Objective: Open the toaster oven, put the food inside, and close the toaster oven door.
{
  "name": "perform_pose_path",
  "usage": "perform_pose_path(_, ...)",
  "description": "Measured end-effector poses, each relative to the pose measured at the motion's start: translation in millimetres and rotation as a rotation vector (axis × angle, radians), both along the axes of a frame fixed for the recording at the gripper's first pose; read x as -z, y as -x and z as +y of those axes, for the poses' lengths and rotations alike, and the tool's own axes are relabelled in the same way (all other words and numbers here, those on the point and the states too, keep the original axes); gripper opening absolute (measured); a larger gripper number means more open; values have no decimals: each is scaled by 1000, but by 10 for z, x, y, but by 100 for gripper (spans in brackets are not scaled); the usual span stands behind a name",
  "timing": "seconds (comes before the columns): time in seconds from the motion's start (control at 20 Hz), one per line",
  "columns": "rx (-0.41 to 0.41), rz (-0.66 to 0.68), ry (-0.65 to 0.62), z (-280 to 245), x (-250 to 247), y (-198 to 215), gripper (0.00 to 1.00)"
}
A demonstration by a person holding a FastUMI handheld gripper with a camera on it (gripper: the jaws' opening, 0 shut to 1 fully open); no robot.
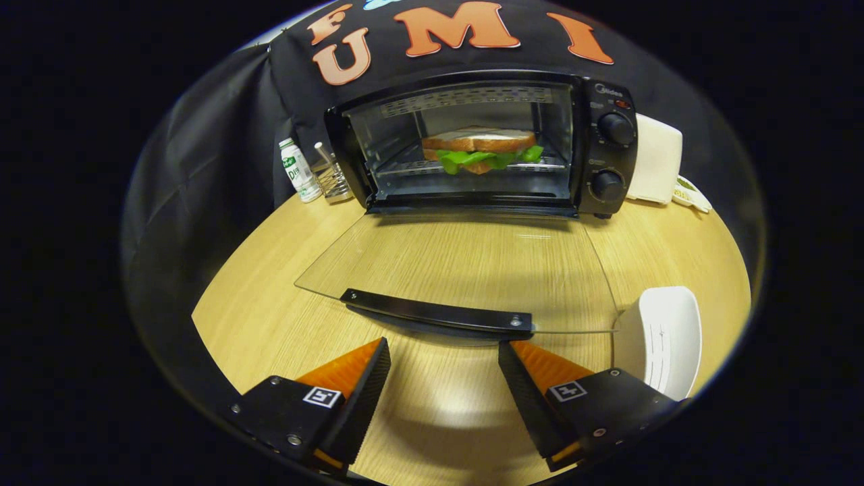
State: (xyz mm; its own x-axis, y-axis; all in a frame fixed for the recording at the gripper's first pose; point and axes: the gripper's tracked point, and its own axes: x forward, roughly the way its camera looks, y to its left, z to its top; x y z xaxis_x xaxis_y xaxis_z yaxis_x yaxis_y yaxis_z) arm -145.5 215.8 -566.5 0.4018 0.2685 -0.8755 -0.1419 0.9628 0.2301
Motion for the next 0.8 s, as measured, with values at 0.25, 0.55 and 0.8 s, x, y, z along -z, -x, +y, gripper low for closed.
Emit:
perform_pose_path(0.25, -46, -59, -30, 202, -136, -125, 96)
perform_pose_path(0.55, 63, -141, -26, 0, -356, -651, 95)
perform_pose_path(0.8, 109, -290, 16, -148, -732, -1245, 95)
